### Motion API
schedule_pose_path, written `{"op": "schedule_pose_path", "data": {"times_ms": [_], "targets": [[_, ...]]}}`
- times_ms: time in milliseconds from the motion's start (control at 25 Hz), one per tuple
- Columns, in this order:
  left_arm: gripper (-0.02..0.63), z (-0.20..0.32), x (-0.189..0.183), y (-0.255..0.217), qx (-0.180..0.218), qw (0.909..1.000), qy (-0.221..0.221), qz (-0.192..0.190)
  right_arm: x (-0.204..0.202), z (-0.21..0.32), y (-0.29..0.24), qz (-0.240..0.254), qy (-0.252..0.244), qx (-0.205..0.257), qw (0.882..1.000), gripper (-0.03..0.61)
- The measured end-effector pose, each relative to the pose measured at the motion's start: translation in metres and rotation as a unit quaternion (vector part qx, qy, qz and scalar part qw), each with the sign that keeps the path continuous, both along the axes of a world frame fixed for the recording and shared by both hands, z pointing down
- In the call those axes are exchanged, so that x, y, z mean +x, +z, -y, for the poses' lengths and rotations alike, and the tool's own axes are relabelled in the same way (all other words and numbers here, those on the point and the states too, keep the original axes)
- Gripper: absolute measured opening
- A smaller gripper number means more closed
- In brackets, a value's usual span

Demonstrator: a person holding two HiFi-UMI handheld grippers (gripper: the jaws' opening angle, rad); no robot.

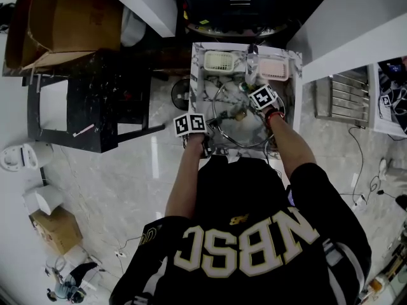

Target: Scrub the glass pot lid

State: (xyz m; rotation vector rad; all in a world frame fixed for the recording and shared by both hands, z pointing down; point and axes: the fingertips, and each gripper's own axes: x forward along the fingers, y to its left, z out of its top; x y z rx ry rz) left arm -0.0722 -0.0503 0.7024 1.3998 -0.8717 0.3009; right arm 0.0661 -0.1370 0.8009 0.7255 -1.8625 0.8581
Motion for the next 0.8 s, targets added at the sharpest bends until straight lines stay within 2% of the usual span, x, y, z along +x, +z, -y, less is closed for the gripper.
{"op": "schedule_pose_path", "data": {"times_ms": [40, 120, 160, 240, 480, 640, 800], "targets": [[0.081, 0.0, 0.0, 0.0, 0.001, 1.0, 0.001, -0.002, 0.013, 0.003, 0.001, -0.022, 0.0, 0.006, 1.0, 0.074], [0.081, 0.0, 0.0, 0.0, 0.003, 1.0, 0.001, -0.004, 0.053, 0.005, 0.005, -0.12, -0.013, 0.019, 0.993, 0.074], [0.081, 0.001, -0.001, -0.001, 0.005, 1.0, 0.0, -0.005, 0.065, 0.0, 0.008, -0.152, -0.022, 0.013, 0.988, 0.075], [0.08, 0.004, -0.001, -0.002, 0.007, 1.0, 0.002, -0.006, 0.07, -0.012, 0.016, -0.172, -0.032, -0.006, 0.985, 0.077], [0.074, 0.009, -0.001, -0.005, 0.018, 0.9997, 0.018, -0.001, 0.081, -0.057, 0.013, -0.201, -0.043, -0.105, 0.973, 0.075], [0.072, 0.009, 0.0, -0.005, 0.021, 0.9995, 0.025, 0.0, 0.071, -0.092, 0.008, -0.151, -0.033, -0.16, 0.975, 0.074], [0.072, 0.011, 0.001, -0.005, 0.019, 0.9993, 0.033, -0.005, 0.056, -0.113, 0.002, -0.112, -0.026, -0.167, 0.979, 0.072]]}}
